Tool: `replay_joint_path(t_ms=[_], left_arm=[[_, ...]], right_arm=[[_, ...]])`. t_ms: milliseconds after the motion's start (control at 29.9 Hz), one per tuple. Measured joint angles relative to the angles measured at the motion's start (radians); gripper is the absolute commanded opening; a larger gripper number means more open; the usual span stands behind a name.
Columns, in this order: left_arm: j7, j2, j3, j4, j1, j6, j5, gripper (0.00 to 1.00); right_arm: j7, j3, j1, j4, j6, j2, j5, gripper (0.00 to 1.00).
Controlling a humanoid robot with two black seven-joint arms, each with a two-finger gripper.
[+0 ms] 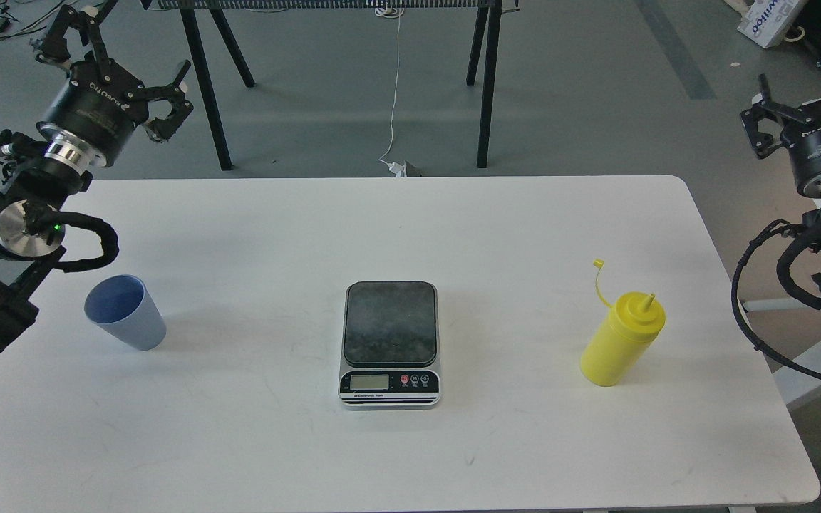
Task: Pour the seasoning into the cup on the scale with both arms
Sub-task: 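Reach the left gripper down to the blue cup and grasp it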
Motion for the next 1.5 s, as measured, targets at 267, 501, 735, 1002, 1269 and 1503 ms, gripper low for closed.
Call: replay_joint_path(t_ms=[267, 501, 735, 1002, 1269, 1503], left_arm=[[-0.005, 0.0, -0.02, -0.005, 0.0, -0.014, -0.002, 1.0], [-0.061, 0.084, -0.078, -0.183, 0.084, -0.017, 0.026, 1.0], [-0.092, 0.289, -0.072, -0.384, 0.155, 0.013, 0.408, 0.98], [-0.102, 0.41, -0.067, -0.435, 0.171, 0.019, 0.982, 0.91], [-0.176, 0.449, -0.048, -0.417, 0.227, 0.096, 1.439, 0.82], [-0.192, 0.447, 0.114, -0.246, 0.259, 0.343, 1.797, 0.76]], right_arm=[[0.001, -0.007, -0.019, 0.006, 0.0, -0.003, 0.0, 0.99], [0.003, -0.003, -0.076, 0.072, 0.0, -0.019, 0.001, 0.99], [0.003, -0.002, -0.141, 0.171, 0.0, -0.08, -0.002, 0.99], [0.008, 0.008, -0.164, 0.181, 0.0, -0.079, 0.0, 0.99], [0.009, 0.015, -0.167, 0.192, 0.0, -0.082, 0.0, 0.99], [0.01, 0.016, -0.168, 0.197, 0.0, -0.083, 0.0, 0.99]])
